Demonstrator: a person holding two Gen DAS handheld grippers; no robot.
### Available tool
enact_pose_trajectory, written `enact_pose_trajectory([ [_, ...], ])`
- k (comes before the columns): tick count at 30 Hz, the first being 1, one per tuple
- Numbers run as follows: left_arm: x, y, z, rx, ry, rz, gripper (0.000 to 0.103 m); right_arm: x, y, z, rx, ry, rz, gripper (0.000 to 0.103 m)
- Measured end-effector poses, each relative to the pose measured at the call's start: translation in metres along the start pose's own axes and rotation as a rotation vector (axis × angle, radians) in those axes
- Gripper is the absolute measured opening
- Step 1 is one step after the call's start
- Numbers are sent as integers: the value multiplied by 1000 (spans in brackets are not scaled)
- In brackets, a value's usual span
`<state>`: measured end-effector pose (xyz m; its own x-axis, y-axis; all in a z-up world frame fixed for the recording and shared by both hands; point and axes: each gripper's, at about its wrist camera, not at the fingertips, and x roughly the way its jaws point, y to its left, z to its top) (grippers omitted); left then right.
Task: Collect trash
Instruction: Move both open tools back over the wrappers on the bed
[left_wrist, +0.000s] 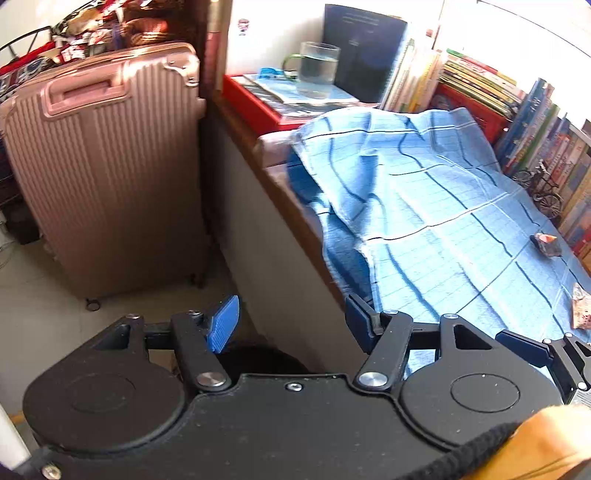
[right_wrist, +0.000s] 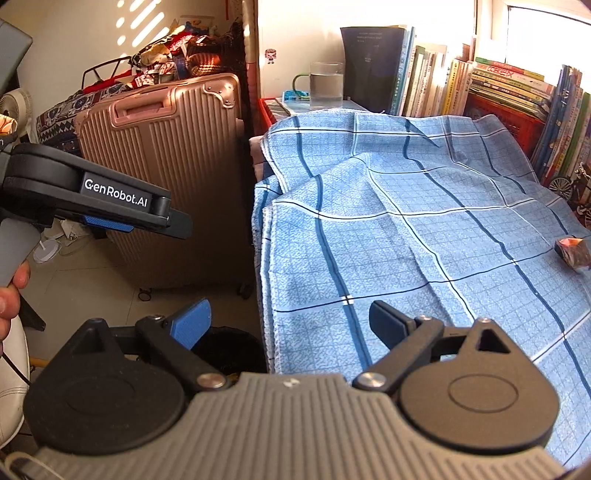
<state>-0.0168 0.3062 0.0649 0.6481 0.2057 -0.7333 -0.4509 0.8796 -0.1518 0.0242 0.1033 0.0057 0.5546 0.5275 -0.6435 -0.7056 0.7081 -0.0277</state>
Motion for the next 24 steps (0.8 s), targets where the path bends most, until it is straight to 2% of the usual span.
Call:
enact_pose_trajectory([
  [10, 21, -57, 19, 93, 18, -96, 70, -12, -46, -5, 127, -13, -158, 103],
  [16, 36, -97, 31, 169, 27, -164, 74, -13, -73, -11, 196, 1, -299, 103],
  [24, 65, -140, 42, 238, 79, -248, 74, -16, -106, -19, 275, 16, -448, 103],
])
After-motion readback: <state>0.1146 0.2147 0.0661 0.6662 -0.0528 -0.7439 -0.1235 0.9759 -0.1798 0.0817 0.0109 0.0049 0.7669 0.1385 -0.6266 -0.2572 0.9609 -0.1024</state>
